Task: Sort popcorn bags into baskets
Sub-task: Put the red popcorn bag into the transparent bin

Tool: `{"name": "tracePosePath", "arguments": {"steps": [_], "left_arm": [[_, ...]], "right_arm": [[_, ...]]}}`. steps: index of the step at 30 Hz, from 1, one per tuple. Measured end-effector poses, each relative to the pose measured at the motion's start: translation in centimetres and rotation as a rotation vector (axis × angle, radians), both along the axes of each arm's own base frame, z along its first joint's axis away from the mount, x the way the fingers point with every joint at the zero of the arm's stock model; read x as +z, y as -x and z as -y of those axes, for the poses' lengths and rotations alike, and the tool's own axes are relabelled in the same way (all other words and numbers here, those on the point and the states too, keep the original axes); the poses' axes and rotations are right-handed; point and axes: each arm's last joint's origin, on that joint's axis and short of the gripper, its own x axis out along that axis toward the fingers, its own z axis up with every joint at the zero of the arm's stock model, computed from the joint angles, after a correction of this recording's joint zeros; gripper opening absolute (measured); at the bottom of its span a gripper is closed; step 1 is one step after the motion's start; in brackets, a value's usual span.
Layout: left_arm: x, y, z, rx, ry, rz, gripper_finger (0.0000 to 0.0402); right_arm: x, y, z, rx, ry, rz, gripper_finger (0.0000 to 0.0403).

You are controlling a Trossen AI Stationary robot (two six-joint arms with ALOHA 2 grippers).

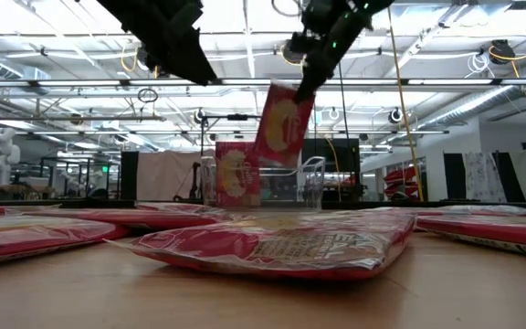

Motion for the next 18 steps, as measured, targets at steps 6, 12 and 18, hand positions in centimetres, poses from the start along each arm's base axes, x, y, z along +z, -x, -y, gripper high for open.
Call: {"name": "tracePosePath", "arguments": {"steps": [6,12,18], "left_arm": [[0.0,0.0,0.0,-0.005,-0.004,-0.003,0.0182],[0.0,0.0,0.0,-0.007,0.004,-0.001,0.0182],[0.0,0.0,0.2,-0.019,0.027,0.007,0.0182]], "right_arm": [[-1.9,-0.4,2.1,-0.009,-0.015,-0.045,0.0013],[-3.4,-0.4,3.3,-0.016,-0.034,-0.083,0.0013],[-4.3,-0.3,4.1,0.005,-0.078,-0.077,0.0013]]}}
